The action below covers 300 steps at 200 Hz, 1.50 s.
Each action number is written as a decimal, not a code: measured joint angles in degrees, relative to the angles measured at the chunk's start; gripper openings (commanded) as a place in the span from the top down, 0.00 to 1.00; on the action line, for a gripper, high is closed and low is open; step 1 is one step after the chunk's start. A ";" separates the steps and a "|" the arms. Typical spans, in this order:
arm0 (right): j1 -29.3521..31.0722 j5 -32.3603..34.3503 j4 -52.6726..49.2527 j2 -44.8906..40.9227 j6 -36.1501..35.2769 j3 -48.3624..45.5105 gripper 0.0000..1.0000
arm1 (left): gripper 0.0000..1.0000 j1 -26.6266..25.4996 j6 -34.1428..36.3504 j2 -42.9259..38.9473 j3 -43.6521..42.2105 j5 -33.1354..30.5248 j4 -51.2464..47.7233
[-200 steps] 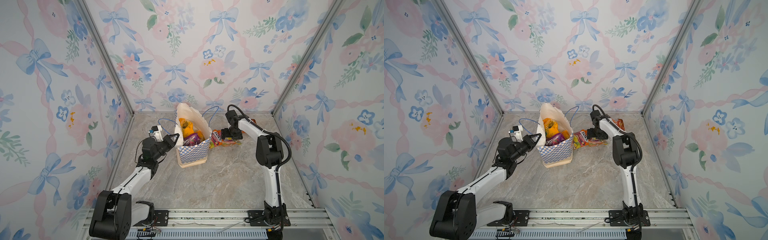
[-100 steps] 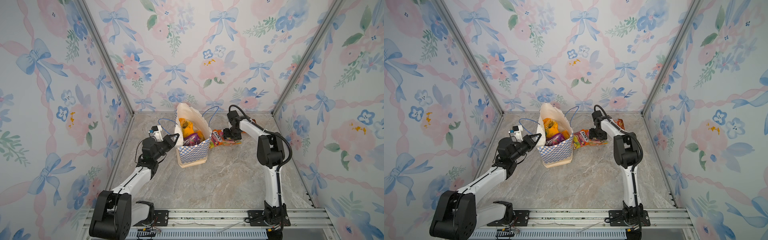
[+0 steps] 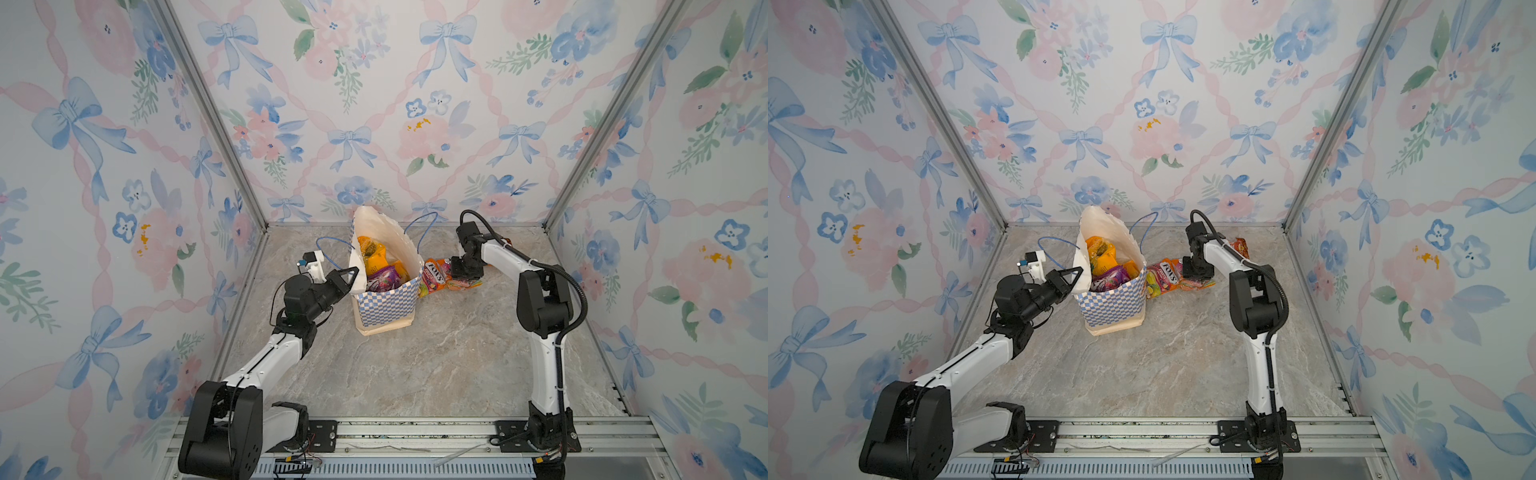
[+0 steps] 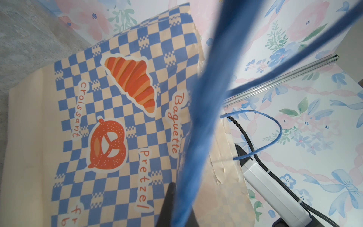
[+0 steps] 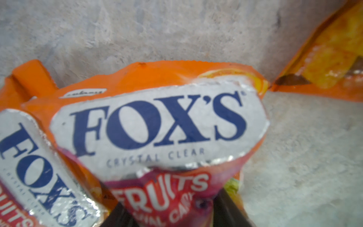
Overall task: Place the snacks into the paper bag
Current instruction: 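Close the right gripper on the Fox's Fruits bag and lift it, then carry the Fox's Fruits bag over the paper bag opening with the right gripper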
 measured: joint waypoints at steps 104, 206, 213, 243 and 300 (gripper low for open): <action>-2.54 -9.55 7.89 -6.58 1.99 -10.01 0.91 | 1.00 0.00 0.00 0.00 0.00 0.02 0.00; -2.86 -17.44 10.19 -21.11 5.68 -14.75 1.00 | 1.00 0.00 0.00 -0.07 0.00 0.02 -0.02; -2.86 -17.81 10.49 -22.45 6.03 -14.75 1.00 | 1.00 0.00 -0.02 -0.07 0.00 0.02 -0.02; -2.80 -18.56 11.04 -27.91 7.48 -14.60 1.00 | 1.00 0.00 -0.02 -0.07 0.00 0.02 -0.02; -0.42 -15.19 10.97 -38.36 8.57 -11.06 1.00 | 1.00 0.00 -0.02 -0.15 0.00 0.04 -0.04</action>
